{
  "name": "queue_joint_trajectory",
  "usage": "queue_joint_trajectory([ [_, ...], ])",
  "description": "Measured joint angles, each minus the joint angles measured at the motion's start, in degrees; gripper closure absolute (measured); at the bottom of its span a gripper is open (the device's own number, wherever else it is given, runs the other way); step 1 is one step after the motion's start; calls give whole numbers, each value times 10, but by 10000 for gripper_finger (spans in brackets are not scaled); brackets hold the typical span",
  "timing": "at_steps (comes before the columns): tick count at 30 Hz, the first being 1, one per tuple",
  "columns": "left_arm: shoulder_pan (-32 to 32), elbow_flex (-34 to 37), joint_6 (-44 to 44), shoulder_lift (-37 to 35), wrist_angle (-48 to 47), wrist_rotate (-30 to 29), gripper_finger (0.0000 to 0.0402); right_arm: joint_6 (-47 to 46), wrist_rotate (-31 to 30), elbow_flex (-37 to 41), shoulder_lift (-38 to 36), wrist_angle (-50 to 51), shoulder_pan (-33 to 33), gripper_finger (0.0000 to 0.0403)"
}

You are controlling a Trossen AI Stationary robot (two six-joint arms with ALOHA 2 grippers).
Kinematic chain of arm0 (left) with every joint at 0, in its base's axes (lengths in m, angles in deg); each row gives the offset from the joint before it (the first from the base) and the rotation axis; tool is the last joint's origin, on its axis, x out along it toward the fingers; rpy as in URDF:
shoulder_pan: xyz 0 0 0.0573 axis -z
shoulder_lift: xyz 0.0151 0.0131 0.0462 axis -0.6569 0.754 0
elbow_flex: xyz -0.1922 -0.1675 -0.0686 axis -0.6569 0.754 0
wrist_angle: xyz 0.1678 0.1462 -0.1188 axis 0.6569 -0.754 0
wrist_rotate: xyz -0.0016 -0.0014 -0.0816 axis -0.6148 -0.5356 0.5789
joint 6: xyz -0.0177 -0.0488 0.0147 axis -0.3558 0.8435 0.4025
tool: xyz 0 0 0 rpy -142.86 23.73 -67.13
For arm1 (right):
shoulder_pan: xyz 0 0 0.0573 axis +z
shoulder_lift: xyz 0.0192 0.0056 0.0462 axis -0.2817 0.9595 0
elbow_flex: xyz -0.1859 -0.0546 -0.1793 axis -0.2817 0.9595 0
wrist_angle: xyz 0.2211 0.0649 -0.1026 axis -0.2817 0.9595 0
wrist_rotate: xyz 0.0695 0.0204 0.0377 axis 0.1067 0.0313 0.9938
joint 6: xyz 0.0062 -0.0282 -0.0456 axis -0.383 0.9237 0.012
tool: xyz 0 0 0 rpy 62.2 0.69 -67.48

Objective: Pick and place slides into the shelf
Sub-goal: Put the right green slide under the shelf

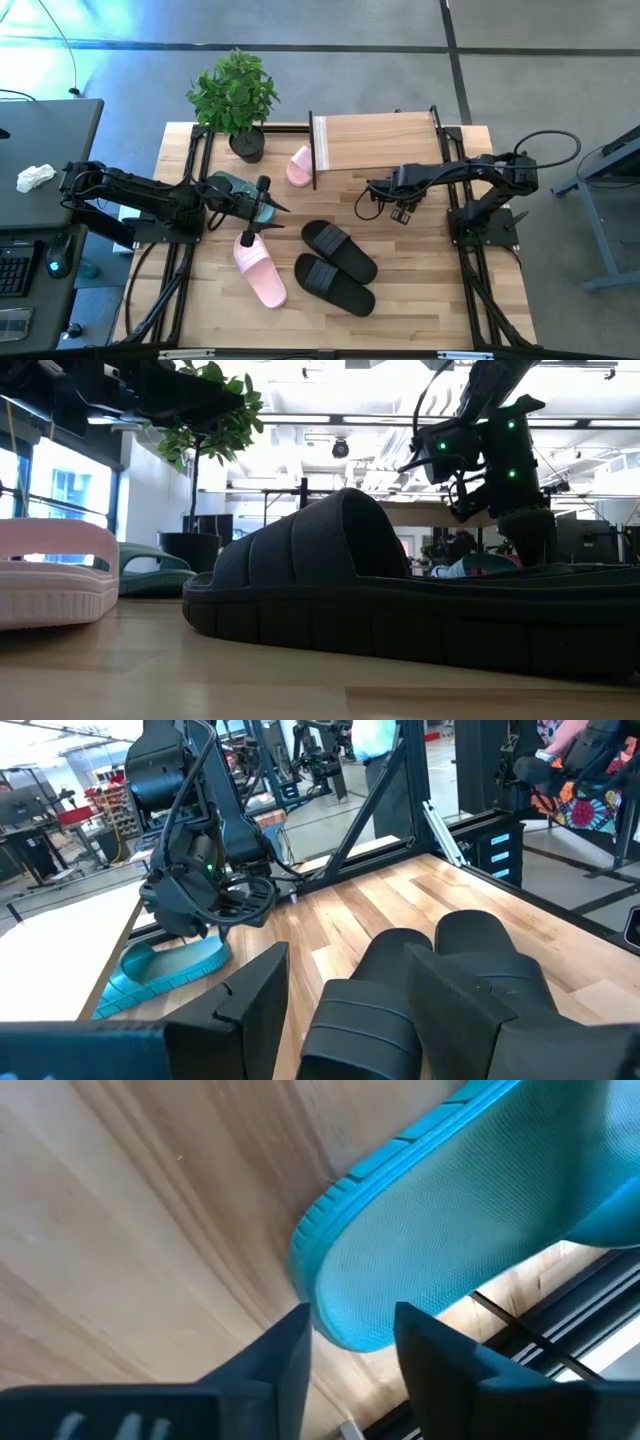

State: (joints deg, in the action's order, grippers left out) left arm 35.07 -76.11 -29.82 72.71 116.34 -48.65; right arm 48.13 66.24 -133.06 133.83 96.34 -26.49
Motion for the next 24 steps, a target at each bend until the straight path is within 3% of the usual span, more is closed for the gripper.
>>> queue_joint_trajectory([
  [7,0,0,0,0,0,0,220,-14,13,-9,0,1,22,244],
  [16,0,0,2,0,-2,8,220,-79,-26,-54,-1,17,106,243],
  [19,0,0,3,0,-8,8,220,-79,-8,-55,-1,19,137,243],
  [24,0,0,3,0,-18,8,220,-99,30,-19,-9,-11,193,281],
])
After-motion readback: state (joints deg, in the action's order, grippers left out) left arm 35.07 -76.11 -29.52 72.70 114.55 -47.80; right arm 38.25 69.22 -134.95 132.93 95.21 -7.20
